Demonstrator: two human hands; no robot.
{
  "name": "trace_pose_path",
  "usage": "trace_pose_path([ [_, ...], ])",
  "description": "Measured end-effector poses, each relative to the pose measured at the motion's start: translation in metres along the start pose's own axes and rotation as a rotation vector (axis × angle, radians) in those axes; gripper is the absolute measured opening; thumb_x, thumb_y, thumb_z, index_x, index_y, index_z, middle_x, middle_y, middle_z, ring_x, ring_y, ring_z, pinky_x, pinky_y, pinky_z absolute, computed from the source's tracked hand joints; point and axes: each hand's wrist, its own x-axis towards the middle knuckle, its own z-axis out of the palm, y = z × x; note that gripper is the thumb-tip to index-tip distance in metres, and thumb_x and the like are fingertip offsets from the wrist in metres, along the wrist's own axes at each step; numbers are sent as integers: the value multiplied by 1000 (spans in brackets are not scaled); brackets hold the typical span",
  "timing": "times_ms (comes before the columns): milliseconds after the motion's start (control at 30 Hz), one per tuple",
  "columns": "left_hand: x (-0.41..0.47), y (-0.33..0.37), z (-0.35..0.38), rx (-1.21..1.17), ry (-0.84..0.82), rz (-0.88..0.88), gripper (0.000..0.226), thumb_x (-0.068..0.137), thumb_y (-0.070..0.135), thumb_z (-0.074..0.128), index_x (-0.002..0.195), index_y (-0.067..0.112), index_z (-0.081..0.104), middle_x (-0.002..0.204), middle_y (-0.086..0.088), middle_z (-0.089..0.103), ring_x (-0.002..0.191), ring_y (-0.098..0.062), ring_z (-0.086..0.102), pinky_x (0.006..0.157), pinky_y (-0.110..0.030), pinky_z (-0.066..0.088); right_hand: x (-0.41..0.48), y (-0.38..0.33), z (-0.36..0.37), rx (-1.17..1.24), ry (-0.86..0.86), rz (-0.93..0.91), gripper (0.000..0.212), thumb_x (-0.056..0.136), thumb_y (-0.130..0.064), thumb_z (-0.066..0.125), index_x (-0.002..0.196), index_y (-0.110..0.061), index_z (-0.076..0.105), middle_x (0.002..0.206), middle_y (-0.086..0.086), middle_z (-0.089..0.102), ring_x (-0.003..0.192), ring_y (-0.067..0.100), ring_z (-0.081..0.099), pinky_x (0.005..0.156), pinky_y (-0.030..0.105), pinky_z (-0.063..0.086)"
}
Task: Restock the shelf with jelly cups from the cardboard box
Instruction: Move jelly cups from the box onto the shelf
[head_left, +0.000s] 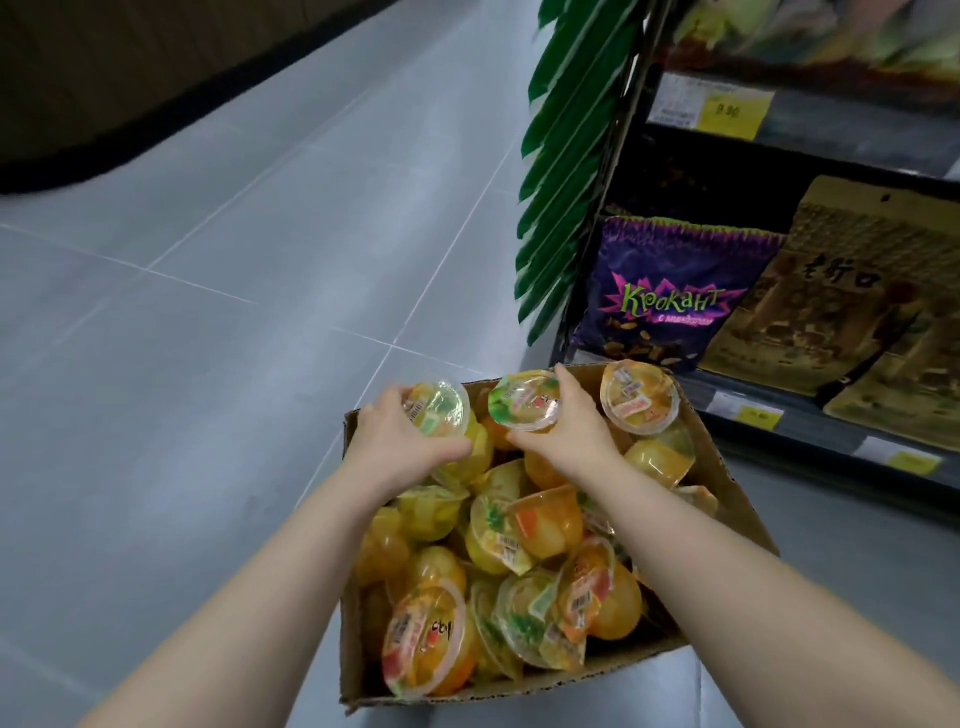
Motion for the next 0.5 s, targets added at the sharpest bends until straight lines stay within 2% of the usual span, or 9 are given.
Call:
trace_pose_path([
  [67,-1,0,0,-9,11,-7,105,42,46,74,138,19,41,131,-4,49,113,-19,51,85,-27,41,1,0,6,-14,56,0,106,73,-42,79,153,-22,12,152,3,31,138,22,32,108,37,32],
  [167,-3,5,1,-25,37,-3,107,40,46,71,139,19,38,131,-4,47,114,-21,50,86,-28,43,-2,0,4,33,100,53,116,67,-49,81,153,-18,10,152,6,30,139,24,31,109,37,32],
  [233,-6,12,1,-15,30,22,106,46,41,77,141,19,36,132,-4,46,113,-19,49,86,-29,44,-8,-2,-4,64,103,74,112,65,-51,82,151,-13,21,150,8,34,138,23,33,108,34,32],
  [300,-11,27,-4,31,11,51,107,53,33,82,146,18,30,140,-6,40,121,-21,45,93,-33,43,-19,-7,-22,118,111,93,104,65,-48,83,147,-14,30,148,6,37,136,21,35,107,32,32],
  [367,-21,56,-18,90,-18,74,107,60,25,83,148,16,25,144,-8,34,129,-24,39,100,-34,38,-38,-17,-52,174,144,107,100,65,-45,84,145,-15,33,147,4,37,135,20,34,107,30,31],
  [500,-58,147,-67,148,-103,162,99,60,22,85,142,16,30,137,-7,35,124,-21,39,100,-31,37,-91,-60,-140,287,235,138,95,63,-35,87,142,-18,38,140,2,40,130,17,39,101,23,30],
])
